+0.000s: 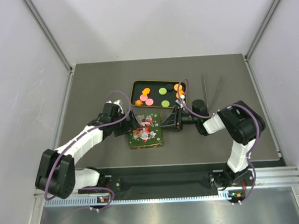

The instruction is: Pack the cookies

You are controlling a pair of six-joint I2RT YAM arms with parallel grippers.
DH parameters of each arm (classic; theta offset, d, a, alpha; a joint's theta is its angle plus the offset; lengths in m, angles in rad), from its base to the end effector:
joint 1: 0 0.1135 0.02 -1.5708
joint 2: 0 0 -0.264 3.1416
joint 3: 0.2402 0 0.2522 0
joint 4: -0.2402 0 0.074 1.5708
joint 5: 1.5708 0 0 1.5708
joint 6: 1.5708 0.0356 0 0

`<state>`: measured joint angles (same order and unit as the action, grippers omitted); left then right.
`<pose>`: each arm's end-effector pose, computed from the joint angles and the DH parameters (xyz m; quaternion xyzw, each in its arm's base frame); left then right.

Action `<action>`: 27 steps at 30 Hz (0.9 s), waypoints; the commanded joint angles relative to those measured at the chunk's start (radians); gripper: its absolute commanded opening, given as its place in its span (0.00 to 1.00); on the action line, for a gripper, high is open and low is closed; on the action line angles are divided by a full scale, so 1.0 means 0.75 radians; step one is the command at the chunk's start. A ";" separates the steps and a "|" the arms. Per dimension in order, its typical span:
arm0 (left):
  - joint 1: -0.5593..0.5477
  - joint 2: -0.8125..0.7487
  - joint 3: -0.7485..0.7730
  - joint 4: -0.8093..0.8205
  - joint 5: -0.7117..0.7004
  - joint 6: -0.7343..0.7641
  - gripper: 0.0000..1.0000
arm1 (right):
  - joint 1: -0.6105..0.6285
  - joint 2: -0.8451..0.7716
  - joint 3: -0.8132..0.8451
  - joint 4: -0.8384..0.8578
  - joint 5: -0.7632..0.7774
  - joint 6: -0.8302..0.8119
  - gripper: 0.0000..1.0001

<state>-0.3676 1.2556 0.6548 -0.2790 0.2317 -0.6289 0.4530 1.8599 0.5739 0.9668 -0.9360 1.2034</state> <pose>0.2242 -0.0951 0.1918 -0.0829 0.9317 -0.2563 0.2435 0.2680 0.1623 0.1185 0.0192 0.7699 0.6324 0.0841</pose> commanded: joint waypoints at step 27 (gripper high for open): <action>-0.083 0.105 0.182 -0.059 -0.096 0.053 0.93 | 0.116 -0.314 0.249 -0.923 0.436 -0.621 0.76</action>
<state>-0.4187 1.3285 0.7506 -0.3260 0.1661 -0.5987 0.5034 1.6573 0.7155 0.2890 -0.6502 0.7769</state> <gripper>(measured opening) 0.935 0.761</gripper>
